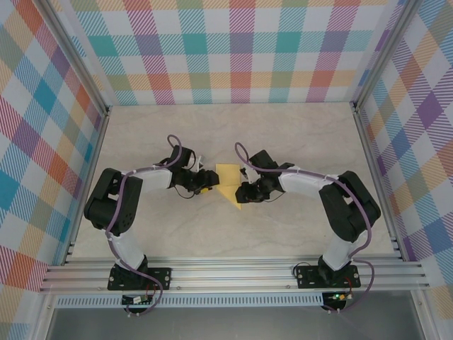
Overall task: Fold a paper plane with a square sheet of paper (fold left side to right side)
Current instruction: Third fold the triangle at the center of the table, then fourth fold the wing at the center of the table.
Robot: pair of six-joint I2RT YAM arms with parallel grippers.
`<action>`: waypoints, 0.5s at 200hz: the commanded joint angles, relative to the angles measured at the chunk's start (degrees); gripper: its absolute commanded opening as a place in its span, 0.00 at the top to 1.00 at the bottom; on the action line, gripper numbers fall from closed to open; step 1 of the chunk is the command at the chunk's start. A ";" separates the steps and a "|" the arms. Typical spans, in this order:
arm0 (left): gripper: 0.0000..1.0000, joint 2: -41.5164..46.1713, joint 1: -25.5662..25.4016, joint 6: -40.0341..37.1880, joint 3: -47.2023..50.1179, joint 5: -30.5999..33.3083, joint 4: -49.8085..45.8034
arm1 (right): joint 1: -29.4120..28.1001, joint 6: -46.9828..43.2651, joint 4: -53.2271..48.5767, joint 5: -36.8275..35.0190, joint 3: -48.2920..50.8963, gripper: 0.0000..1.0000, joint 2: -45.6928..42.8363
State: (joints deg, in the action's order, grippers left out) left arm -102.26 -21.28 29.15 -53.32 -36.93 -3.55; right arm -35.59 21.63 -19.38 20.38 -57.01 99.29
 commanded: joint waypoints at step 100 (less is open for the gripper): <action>0.50 -0.37 -3.23 0.14 -1.61 2.45 -0.36 | -0.83 -3.45 0.49 -9.33 3.49 0.59 -10.00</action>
State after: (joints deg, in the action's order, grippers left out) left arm -104.16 -23.59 30.22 -54.37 -36.27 -2.63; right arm -35.83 19.46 -19.07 12.49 -54.94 89.97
